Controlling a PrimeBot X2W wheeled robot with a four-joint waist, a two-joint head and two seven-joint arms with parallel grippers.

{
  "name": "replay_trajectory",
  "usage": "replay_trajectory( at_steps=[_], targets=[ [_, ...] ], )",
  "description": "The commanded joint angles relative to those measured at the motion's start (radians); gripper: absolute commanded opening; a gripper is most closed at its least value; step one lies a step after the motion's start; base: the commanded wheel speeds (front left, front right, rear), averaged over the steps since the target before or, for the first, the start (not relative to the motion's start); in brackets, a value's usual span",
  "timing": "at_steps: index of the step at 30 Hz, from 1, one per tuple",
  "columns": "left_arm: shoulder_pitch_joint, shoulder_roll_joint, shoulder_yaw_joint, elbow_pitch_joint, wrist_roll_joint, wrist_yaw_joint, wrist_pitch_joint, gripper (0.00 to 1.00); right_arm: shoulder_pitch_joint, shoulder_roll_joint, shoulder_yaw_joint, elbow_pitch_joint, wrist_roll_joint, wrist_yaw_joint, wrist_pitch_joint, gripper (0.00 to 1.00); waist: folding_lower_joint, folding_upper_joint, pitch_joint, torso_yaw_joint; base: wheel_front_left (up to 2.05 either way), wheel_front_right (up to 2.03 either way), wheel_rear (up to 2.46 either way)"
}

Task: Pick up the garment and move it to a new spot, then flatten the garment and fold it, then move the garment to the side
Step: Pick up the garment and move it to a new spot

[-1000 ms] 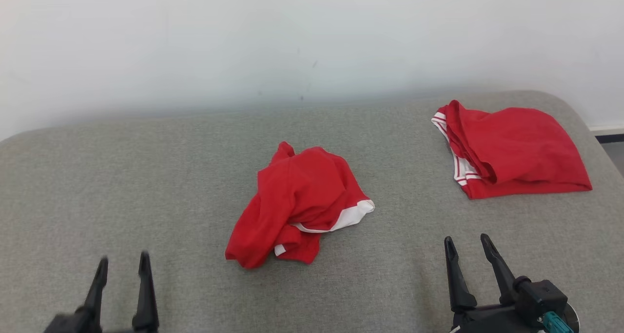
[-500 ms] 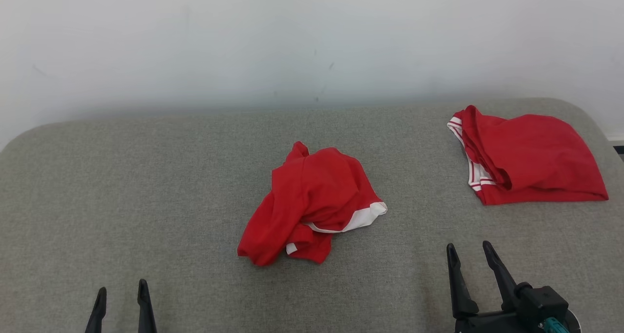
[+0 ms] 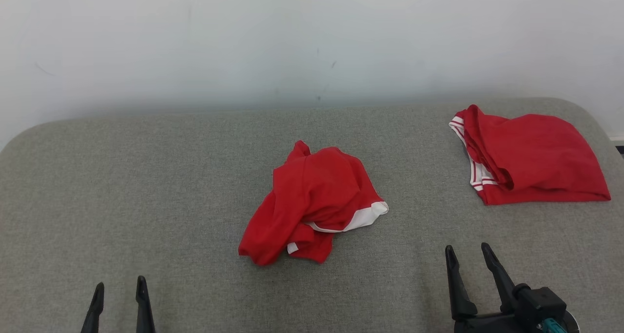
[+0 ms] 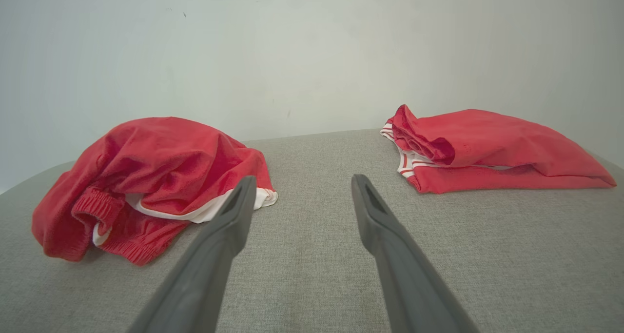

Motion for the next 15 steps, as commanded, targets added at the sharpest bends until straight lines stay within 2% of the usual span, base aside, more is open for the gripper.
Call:
replay_trajectory(
  at_steps=[1, 8, 15],
  targets=[
    [0.003, -0.006, 0.007, -0.006, 0.01, -0.007, -0.002, 1.0, 0.01, 0.001, 0.002, 0.002, 0.005, -0.003, -0.001, 1.0, 0.0, 0.0, 0.0, 0.0, 0.0, 0.0, 0.0],
    [-0.005, -0.012, 0.013, -0.002, 0.034, -0.033, -0.002, 1.0, 0.007, 0.001, 0.005, 0.005, 0.006, -0.003, -0.001, 1.0, 0.0, 0.0, 0.002, 0.0, 0.0, 0.0, 0.0],
    [-0.01, -0.015, 0.019, 0.003, 0.041, -0.041, -0.002, 1.0, 0.005, 0.001, 0.002, 0.008, 0.005, -0.003, -0.001, 1.0, 0.0, 0.0, 0.004, 0.001, 0.0, 0.0, 0.0]
  ],
)
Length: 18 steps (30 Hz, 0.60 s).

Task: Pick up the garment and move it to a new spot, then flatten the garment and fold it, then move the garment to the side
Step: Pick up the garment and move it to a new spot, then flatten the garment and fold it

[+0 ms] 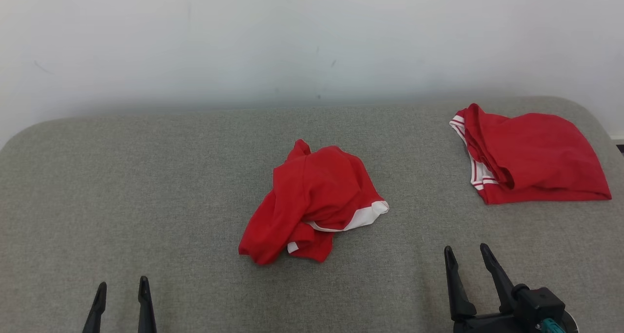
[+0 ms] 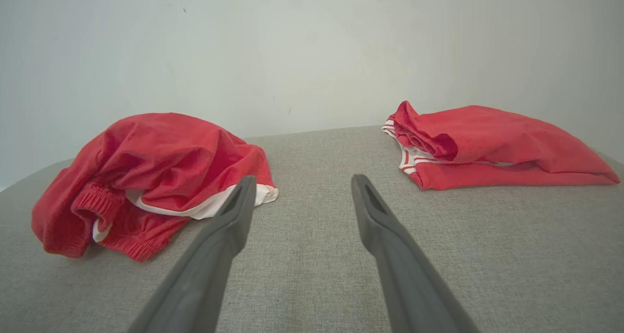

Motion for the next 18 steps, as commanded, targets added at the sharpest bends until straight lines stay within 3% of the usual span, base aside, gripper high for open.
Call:
replay_trajectory(
  at_steps=[1, 18],
  targets=[
    [-0.008, -0.004, 0.002, 0.003, 0.01, -0.007, -0.002, 1.0, 0.005, 0.001, -0.002, 0.002, 0.004, -0.003, -0.001, 1.0, 0.0, -0.0001, 0.0, 0.001, 0.0, 0.0, 0.0],
    [-0.004, -0.004, -0.001, 0.003, 0.001, -0.007, -0.002, 1.0, 0.005, 0.001, -0.001, 0.002, 0.002, -0.003, -0.001, 1.0, 0.0, -0.0001, 0.005, 0.0, 0.0, 0.0, 0.0]
  ],
)
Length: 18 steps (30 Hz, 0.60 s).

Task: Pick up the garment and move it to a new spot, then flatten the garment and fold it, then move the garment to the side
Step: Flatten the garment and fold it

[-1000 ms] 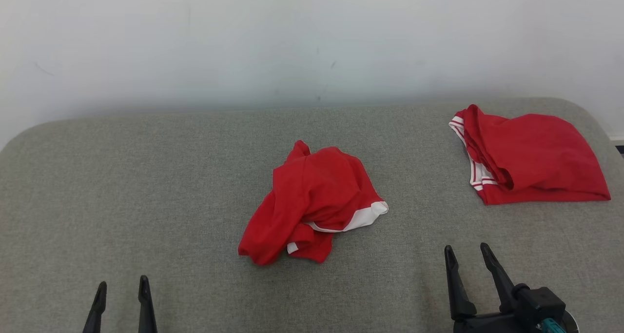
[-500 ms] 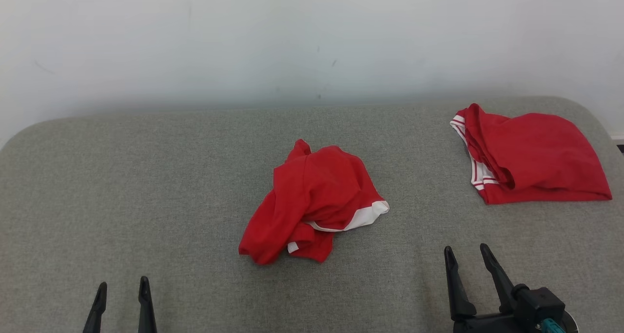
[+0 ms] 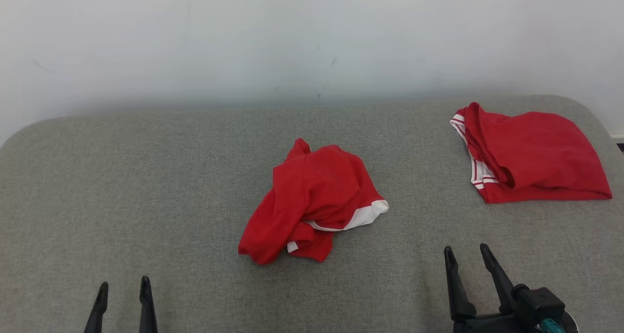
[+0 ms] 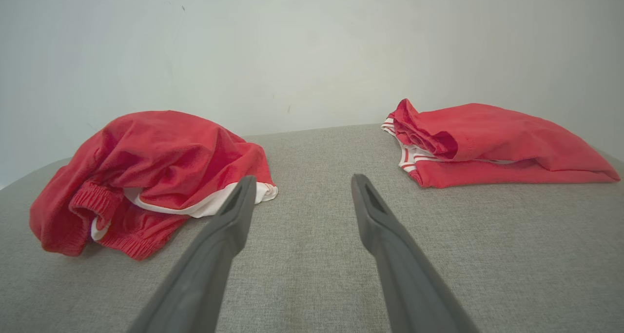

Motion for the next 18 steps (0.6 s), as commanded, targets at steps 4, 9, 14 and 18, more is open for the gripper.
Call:
replay_trajectory(
  at_steps=[4, 9, 14, 18],
  targets=[
    [-0.01, -0.002, -0.017, 0.003, -0.009, 0.001, -0.002, 1.0, 0.006, 0.001, -0.001, 0.0, 0.001, -0.003, -0.001, 1.0, 0.0, -0.0001, 0.001, 0.0, 0.0, 0.0, 0.0],
    [-0.03, -0.002, -0.103, 0.018, -0.035, -0.004, -0.002, 1.0, 0.001, 0.001, 0.001, -0.001, 0.0, -0.003, -0.001, 1.0, 0.0, -0.0001, 0.007, 0.001, 0.0, 0.0, 0.0],
    [-0.072, -0.002, -0.227, 0.051, -0.063, -0.009, -0.002, 1.0, -0.017, 0.001, 0.017, 0.003, 0.004, -0.003, -0.001, 1.0, 0.0, -0.0001, 0.02, -0.013, 0.0, 0.0, 0.0],
    [-0.115, -0.002, -0.358, 0.102, -0.101, -0.008, -0.002, 1.0, -0.027, 0.001, 0.025, 0.004, 0.012, -0.003, -0.001, 1.0, 0.0, -0.0001, 0.035, -0.04, 0.0, 0.0, 0.0]
  ],
)
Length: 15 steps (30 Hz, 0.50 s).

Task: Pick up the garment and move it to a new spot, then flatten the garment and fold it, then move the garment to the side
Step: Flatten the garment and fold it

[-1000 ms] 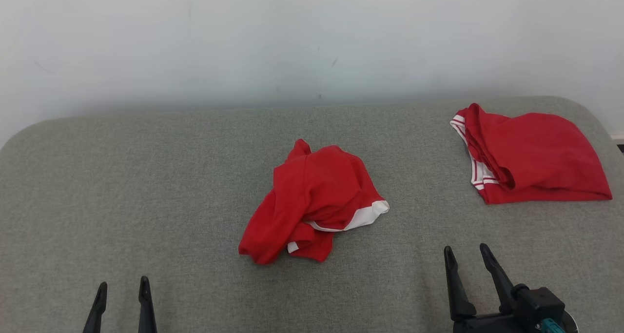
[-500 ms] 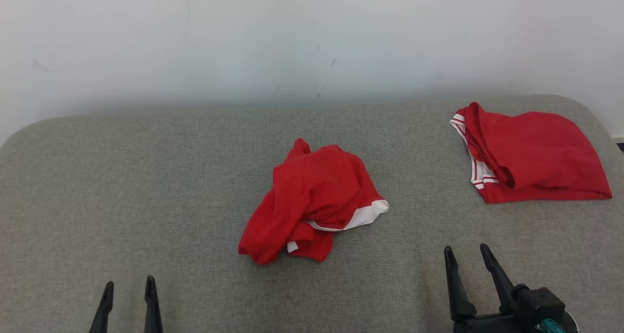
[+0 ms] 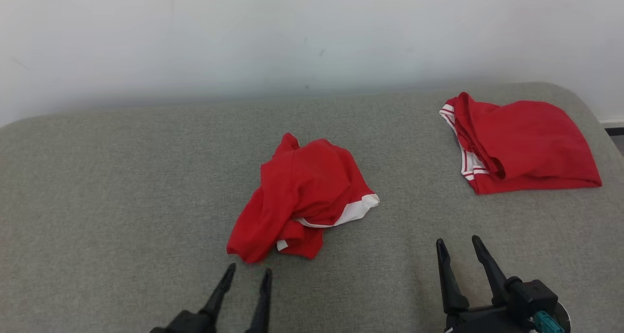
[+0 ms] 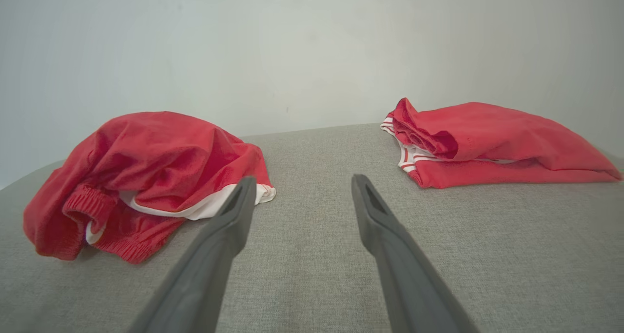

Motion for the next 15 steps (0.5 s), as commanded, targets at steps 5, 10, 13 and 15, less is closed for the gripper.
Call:
replay_trajectory(
  at_steps=[5, 10, 13, 15],
  targets=[
    [-0.077, 0.001, -0.113, 0.074, -0.045, 0.0, -0.002, 1.0, -0.019, 0.001, 0.004, 0.001, 0.015, -0.003, -0.001, 1.0, 0.0, -0.0001, 0.038, -0.055, 0.0, 0.0, 0.0],
    [-0.146, 0.0, -0.14, 0.155, -0.085, 0.0, -0.002, 1.0, -0.029, 0.001, 0.011, 0.003, 0.023, -0.003, -0.001, 1.0, 0.0, -0.0001, 0.061, -0.105, 0.0, 0.0, 0.0],
    [-0.176, 0.001, -0.122, 0.197, -0.09, 0.0, -0.002, 1.0, -0.035, 0.001, 0.012, 0.002, 0.025, -0.003, -0.001, 1.0, 0.0, -0.0001, 0.072, -0.131, 0.0, 0.0, 0.0],
    [-0.196, 0.0, -0.104, 0.219, -0.097, 0.0, -0.002, 1.0, -0.036, 0.001, 0.009, 0.0, 0.021, -0.003, -0.001, 1.0, 0.0, -0.0001, 0.078, -0.144, 0.0, 0.0, 0.0]
  ],
)
